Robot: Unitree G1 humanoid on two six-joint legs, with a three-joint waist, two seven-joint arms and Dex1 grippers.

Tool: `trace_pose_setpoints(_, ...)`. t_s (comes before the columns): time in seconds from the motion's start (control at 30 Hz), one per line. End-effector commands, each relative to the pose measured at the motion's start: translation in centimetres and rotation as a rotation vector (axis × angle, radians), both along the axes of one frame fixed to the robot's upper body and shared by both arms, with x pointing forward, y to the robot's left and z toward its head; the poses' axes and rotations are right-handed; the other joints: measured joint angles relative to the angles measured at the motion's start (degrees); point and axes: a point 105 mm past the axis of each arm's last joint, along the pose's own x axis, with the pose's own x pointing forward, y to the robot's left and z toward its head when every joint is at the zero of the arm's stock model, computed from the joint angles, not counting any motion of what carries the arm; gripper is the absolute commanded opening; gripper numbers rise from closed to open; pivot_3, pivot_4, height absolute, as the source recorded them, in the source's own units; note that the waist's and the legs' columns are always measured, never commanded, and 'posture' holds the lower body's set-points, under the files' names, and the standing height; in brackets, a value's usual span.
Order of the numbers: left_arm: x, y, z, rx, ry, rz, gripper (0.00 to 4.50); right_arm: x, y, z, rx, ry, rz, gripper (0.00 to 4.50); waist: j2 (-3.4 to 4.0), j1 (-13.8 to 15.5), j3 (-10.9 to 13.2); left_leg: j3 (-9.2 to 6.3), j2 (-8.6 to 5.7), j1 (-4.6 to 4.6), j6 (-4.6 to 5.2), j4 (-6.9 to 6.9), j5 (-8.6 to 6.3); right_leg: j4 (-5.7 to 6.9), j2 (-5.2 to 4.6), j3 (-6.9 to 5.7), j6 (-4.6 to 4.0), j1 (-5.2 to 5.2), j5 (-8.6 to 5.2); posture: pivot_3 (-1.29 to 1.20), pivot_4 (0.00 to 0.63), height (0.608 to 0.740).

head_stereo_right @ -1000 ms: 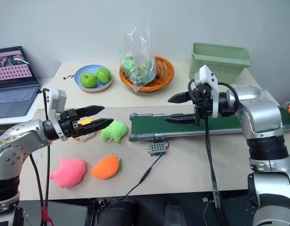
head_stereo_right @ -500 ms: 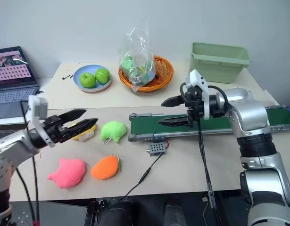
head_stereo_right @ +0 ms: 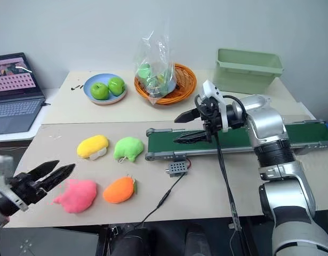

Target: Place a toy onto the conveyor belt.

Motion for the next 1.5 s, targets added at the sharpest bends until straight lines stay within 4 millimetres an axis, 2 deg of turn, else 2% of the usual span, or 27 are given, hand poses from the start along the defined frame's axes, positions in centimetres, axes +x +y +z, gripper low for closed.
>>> trace_pose_setpoints(0.03,-2.0,1.5,-1.8,-0.142,0.085,0.098,4.41,-0.1,0.5,1.2,-0.005,-0.057,0.052,4.5,0.0,0.01,0.0,0.0,0.02,0.02,-0.01,0.0,0.0,0.01,0.01,-0.02,-0.01,0.02,0.0,0.0,0.15,0.74)
trace_pose_setpoints(0.13,-4.6,2.0,-3.7,-0.278,0.155,0.131,4.41,0.0,0.5,1.3,-0.012,-0.057,0.06,4.5,0.0,-0.24,0.0,0.03,-0.02,0.03,0.02,0.0,-0.04,-0.06,0.0,0.01,-0.01,0.08,-0.01,0.0,0.15,0.74)
trace_pose_setpoints(0.2,-5.7,3.8,-4.0,-0.368,0.124,0.234,4.41,0.2,0.3,1.3,-0.025,-0.06,0.061,4.5,-0.01,-0.13,0.0,0.04,-0.03,0.01,0.04,0.0,-0.06,-0.08,-0.01,0.02,-0.01,0.05,-0.02,0.0,0.15,0.74)
trace_pose_setpoints(0.27,-6.5,5.3,-4.3,-0.43,0.096,0.325,4.41,0.3,0.3,1.4,-0.032,-0.061,0.063,4.5,-0.01,0.12,0.0,0.02,0.01,0.02,0.01,0.0,-0.05,-0.02,0.0,-0.01,-0.04,0.03,-0.03,0.0,0.15,0.74)
trace_pose_setpoints(0.37,-7.2,6.1,-4.7,-0.481,0.07,0.394,4.41,0.3,0.3,1.4,-0.039,-0.061,0.067,4.5,-0.01,0.25,0.0,0.0,0.06,0.14,-0.03,0.0,-0.04,-0.01,0.0,-0.09,-0.07,0.17,-0.05,0.0,0.15,0.74)
trace_pose_setpoints(0.47,-7.7,6.1,-5.6,-0.545,0.059,0.424,4.41,0.3,0.4,1.5,-0.047,-0.064,0.073,4.5,-0.03,0.14,-0.01,0.03,0.0,0.15,0.0,0.01,-0.05,-0.06,-0.04,-0.06,-0.06,0.22,-0.06,0.0,0.15,0.74)
trace_pose_setpoints(0.63,-8.4,4.4,-8.9,-0.598,0.192,0.401,4.41,0.5,0.2,1.7,-0.061,-0.067,0.057,4.5,-0.03,0.13,-0.01,0.03,0.02,0.1,0.0,-0.03,-0.07,-0.04,-0.02,-0.06,-0.08,0.14,-0.07,0.0,0.15,0.74)
trace_pose_setpoints(0.83,-9.2,5.5,-12.3,-0.658,0.258,0.504,4.41,0.8,-1.2,2.1,-0.099,-0.075,0.016,4.5,-0.03,0.1,-0.01,0.03,0.04,0.12,-0.01,-0.03,-0.07,-0.05,-0.01,-0.08,-0.09,0.15,-0.08,0.0,0.15,0.74)
trace_pose_setpoints(0.9,-8.7,5.0,-13.1,-0.679,0.267,0.495,4.41,0.7,-1.5,2.5,-0.102,-0.081,0.006,4.5,-0.03,0.12,-0.01,0.04,0.03,0.11,-0.01,-0.02,-0.07,-0.04,-0.01,-0.07,-0.09,0.14,-0.08,0.0,0.15,0.74)
trace_pose_setpoints(1.03,-7.0,3.7,-13.1,-0.71,0.248,0.432,4.41,0.5,-1.8,2.8,-0.105,-0.082,0.001,4.5,0.03,0.46,-0.03,0.02,0.03,0.14,-0.01,-0.02,-0.07,-0.01,-0.03,-0.09,-0.09,0.19,-0.08,0.0,0.15,0.74)
trace_pose_setpoints(1.13,-6.0,2.8,-12.5,-0.71,0.22,0.387,4.41,0.4,-2.1,2.8,-0.11,-0.084,-0.011,4.5,0.03,0.54,-0.03,0.02,0.01,0.13,-0.01,-0.01,-0.06,-0.03,-0.05,-0.09,-0.08,0.2,-0.08,0.0,0.15,0.74)
trace_pose_setpoints(1.3,-5.1,2.6,-11.6,-0.724,0.194,0.35,4.41,0.4,-2.5,2.7,-0.123,-0.084,-0.025,4.5,0.02,0.25,-0.03,0.02,0.0,0.07,-0.01,-0.03,-0.07,-0.04,-0.05,-0.08,-0.08,0.12,-0.08,0.0,0.15,0.74)
trace_pose_setpoints(1.4,-4.7,2.4,-12.0,-0.727,0.222,0.34,4.41,0.4,-2.5,2.7,-0.123,-0.087,-0.03,4.5,0.02,0.07,-0.03,0.03,0.01,0.07,-0.01,-0.03,-0.07,-0.04,-0.04,-0.07,-0.08,0.11,-0.08,0.0,0.15,0.74)
trace_pose_setpoints(1.5,-4.0,1.7,-13.7,-0.713,0.297,0.332,4.41,0.5,-2.5,2.8,-0.116,-0.095,-0.041,4.5,0.04,0.14,-0.04,0.03,0.01,0.1,-0.01,-0.03,-0.07,-0.01,-0.04,-0.07,-0.08,0.14,-0.08,0.0,0.15,0.74)
